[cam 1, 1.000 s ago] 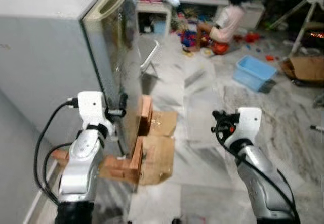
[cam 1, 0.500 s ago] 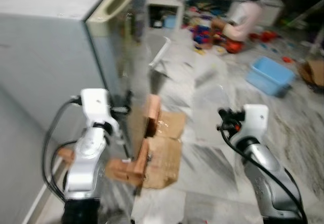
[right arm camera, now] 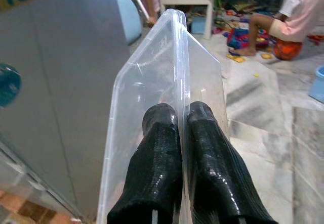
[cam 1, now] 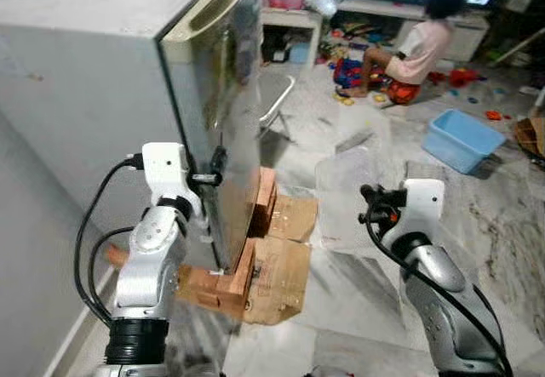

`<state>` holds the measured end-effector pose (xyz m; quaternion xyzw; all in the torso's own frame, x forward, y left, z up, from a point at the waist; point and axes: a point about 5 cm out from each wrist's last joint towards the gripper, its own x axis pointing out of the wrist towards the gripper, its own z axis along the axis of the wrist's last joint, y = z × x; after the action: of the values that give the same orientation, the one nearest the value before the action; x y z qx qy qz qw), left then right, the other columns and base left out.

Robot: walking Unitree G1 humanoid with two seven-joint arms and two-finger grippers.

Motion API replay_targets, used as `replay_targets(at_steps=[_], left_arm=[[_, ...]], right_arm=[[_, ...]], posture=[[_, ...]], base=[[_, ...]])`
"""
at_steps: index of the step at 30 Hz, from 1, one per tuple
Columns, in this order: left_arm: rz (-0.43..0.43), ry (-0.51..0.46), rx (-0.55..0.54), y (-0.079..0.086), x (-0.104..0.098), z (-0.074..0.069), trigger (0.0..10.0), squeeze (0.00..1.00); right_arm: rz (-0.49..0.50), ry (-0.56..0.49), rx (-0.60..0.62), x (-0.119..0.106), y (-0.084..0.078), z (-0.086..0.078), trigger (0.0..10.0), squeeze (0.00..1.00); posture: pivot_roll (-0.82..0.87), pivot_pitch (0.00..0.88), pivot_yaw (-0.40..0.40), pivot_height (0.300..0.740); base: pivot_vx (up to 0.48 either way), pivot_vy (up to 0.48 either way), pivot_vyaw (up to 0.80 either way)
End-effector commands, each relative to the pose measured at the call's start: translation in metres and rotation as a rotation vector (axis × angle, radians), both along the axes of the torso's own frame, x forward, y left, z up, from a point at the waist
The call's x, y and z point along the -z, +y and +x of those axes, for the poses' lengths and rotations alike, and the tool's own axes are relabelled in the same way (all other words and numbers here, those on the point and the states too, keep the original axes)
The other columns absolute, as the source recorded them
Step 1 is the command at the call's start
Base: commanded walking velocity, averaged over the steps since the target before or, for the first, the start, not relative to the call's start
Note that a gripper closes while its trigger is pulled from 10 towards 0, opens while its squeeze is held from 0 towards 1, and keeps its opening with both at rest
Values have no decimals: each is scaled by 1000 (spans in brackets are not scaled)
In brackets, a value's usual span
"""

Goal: Restocking fridge

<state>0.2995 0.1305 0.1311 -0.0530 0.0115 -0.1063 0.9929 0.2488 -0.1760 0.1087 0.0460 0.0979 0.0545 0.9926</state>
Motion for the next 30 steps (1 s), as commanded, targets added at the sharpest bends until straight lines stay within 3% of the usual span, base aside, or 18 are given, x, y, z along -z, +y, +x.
replay_targets(at_steps=[1, 10, 23, 26, 30], left_arm=[[21, -1, 25, -2, 1, 2, 10000, 0], [77, -19, -49, 1, 1, 19, 10000, 0], [87, -20, -75, 3, 2, 39, 10000, 0], [80, -19, -65, -1, 2, 44, 10000, 0], [79, -26, 29, -21, -1, 51, 10000, 0]], right_arm=[[-10, -17, 12, -6, -1, 0, 10000, 0], [-21, -16, 22, -9, -5, -3, 10000, 0], [-29, -9, 42, -12, -8, -12, 10000, 0], [-33, -2, 52, -11, -11, -15, 10000, 0], [-40, 12, 64, -10, -15, -21, 10000, 0]], posture=[[-61, 0, -10, 740], [-88, 0, -3, 740], [-118, 1, 5, 740], [-127, 9, 9, 740], [-136, 17, 14, 740]], base=[[0, 0, 0], [0, 0, 0], [0, 0, 0], [0, 0, 0], [0, 0, 0]])
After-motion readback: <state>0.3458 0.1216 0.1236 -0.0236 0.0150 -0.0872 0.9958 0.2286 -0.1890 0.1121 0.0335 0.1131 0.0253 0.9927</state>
